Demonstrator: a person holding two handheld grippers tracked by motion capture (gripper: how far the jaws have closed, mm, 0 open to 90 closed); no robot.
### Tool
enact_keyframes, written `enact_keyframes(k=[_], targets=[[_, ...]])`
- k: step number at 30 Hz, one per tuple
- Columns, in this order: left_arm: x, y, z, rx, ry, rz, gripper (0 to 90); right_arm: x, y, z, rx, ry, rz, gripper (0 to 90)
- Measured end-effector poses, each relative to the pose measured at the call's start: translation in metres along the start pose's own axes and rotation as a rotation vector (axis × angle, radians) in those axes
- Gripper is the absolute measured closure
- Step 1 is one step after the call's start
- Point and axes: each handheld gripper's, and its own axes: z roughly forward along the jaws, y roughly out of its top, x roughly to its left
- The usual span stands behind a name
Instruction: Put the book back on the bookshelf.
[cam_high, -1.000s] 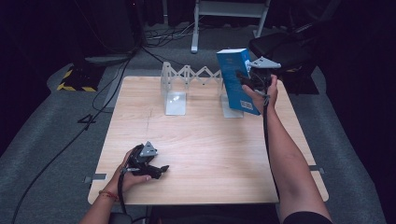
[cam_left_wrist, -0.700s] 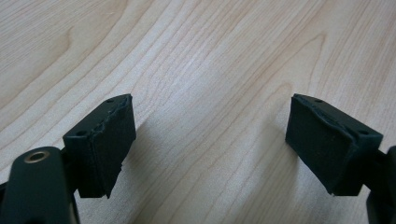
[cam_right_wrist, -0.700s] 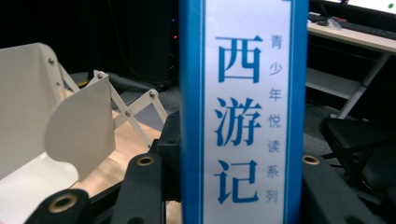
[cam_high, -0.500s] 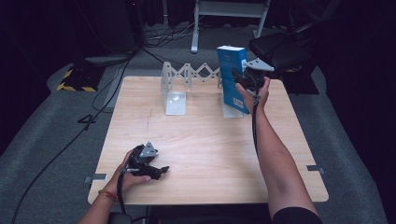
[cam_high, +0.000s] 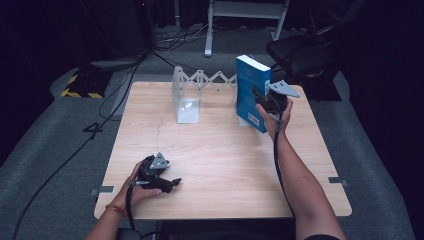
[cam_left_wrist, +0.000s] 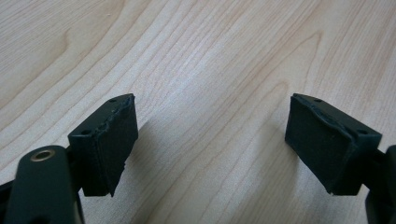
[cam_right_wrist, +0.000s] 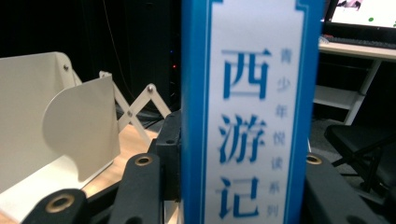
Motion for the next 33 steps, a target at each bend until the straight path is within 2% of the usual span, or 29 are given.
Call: enact_keyframes(k=[5, 10, 12, 15, 17, 19, 21, 26, 29, 33], targets=[[0.0, 0.0, 0.0, -0.002, 0.0, -0.002, 17.5, -0.003, -0.01, -0.018, 0.015, 0.028, -0.017, 60.7], [0.0, 0.001, 0.001, -0.002, -0.008, 0.004, 17.1, -0.008, -0.02, -0.033, 0.037, 0.031, -0.013, 60.3], [0.0, 0.001, 0.002, -0.001, -0.01, 0.0, 16.8, -0.009, -0.027, -0.041, 0.047, 0.041, -0.039, 59.7], [0.0, 0.001, 0.002, -0.002, -0.01, 0.001, 16.8, -0.008, -0.03, -0.045, 0.045, 0.037, -0.061, 59.5], [0.0, 0.001, 0.002, -0.002, -0.01, 0.001, 16.8, -0.009, -0.031, -0.048, 0.05, 0.032, -0.049, 59.5], [0.0, 0.001, 0.002, -0.002, -0.008, 0.001, 16.8, -0.009, -0.031, -0.048, 0.05, 0.031, -0.044, 59.5], [0.0, 0.001, 0.002, -0.002, -0.009, 0.001, 16.8, -0.008, -0.03, -0.047, 0.052, 0.038, -0.061, 59.9], [0.0, 0.001, 0.002, -0.001, -0.009, 0.002, 16.8, -0.004, -0.026, -0.037, 0.041, 0.035, -0.064, 60.9], [0.0, 0.001, 0.002, -0.001, -0.009, 0.002, 16.8, -0.003, -0.027, -0.03, 0.038, 0.012, -0.064, 60.9], [0.0, 0.001, 0.002, -0.001, -0.01, 0.002, 16.8, -0.004, -0.026, -0.021, 0.038, -0.05, -0.064, 61.1]])
